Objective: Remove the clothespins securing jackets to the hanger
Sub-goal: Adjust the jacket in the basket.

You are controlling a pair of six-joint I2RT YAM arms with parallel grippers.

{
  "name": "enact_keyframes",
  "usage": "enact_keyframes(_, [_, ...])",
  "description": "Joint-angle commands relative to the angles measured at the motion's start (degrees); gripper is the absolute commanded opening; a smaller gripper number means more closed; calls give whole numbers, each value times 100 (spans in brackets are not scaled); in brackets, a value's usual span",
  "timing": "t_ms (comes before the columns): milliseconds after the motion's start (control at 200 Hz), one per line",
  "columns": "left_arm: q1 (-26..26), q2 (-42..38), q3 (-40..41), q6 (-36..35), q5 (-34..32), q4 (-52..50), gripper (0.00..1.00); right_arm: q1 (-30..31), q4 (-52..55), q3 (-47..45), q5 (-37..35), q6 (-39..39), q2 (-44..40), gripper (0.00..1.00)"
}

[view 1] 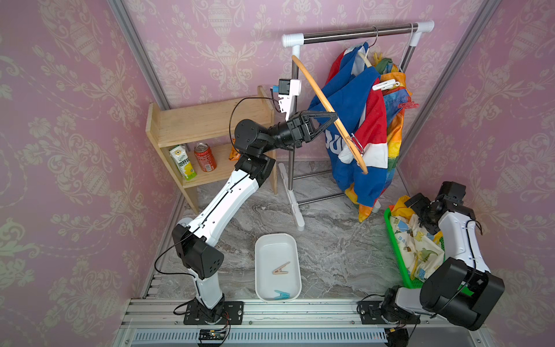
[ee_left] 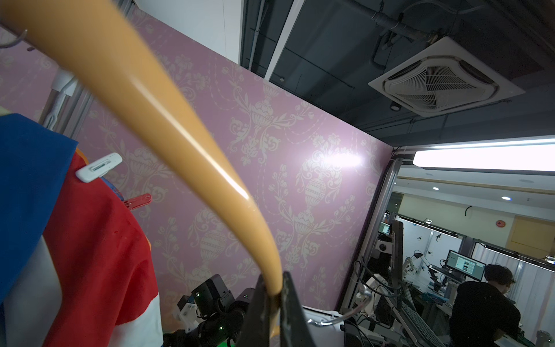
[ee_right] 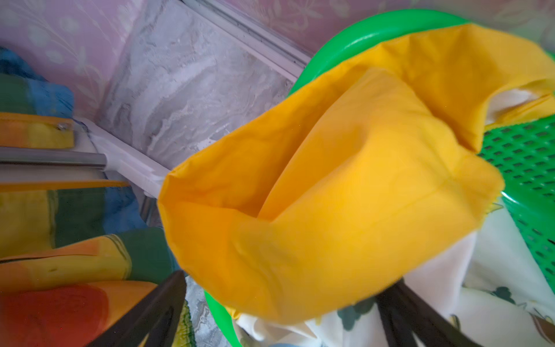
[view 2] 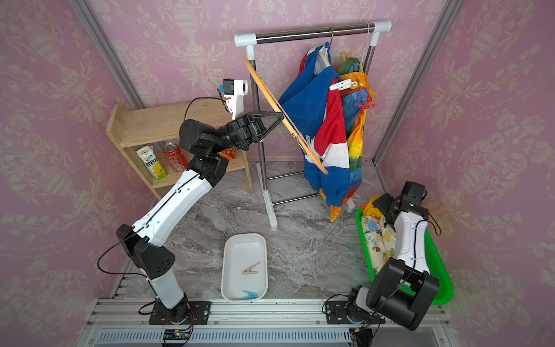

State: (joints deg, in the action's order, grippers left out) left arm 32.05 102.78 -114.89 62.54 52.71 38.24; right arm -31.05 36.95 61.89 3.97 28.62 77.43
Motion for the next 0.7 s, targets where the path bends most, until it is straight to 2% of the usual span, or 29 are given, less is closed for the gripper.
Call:
enact_keyframes(0, [-41,48,-292,130,166,353,0,24,325,-116,-382,-261,282,100])
enact_keyframes(90, [-46,103,-345,233,174,438,0,27,335,-235,-594,-226,355,94])
enact_keyframes(185, [-48,67,-294,209,170,417,0,7,399,-304,-881,-318,145,78])
enact_keyframes(250, [-51,-44,-109,101,136,420,0,-69,463,-344,-1042,-408,-111,53])
enact_keyframes(290, [-59,-130,28,17,88,397,0,-153,547,-339,-1111,-434,-227,42])
enact_keyframes(335, [-63,-223,171,-76,48,371,0,-260,700,-308,-1173,-436,-336,24])
enact_keyframes(395, [-68,-332,334,-190,10,354,0,-386,942,-275,-1335,-460,-431,9])
enact_keyframes(425, [-76,-368,389,-229,1,344,0,-422,1077,-274,-1509,-478,-470,6])
enact_keyframes(525, [-114,-505,598,-396,-52,329,0,-595,1361,-393,-1787,-539,-490,7])
enact_keyframes(695, [-212,-648,832,-561,-112,318,0,-876,1095,-616,-1403,-543,199,8])
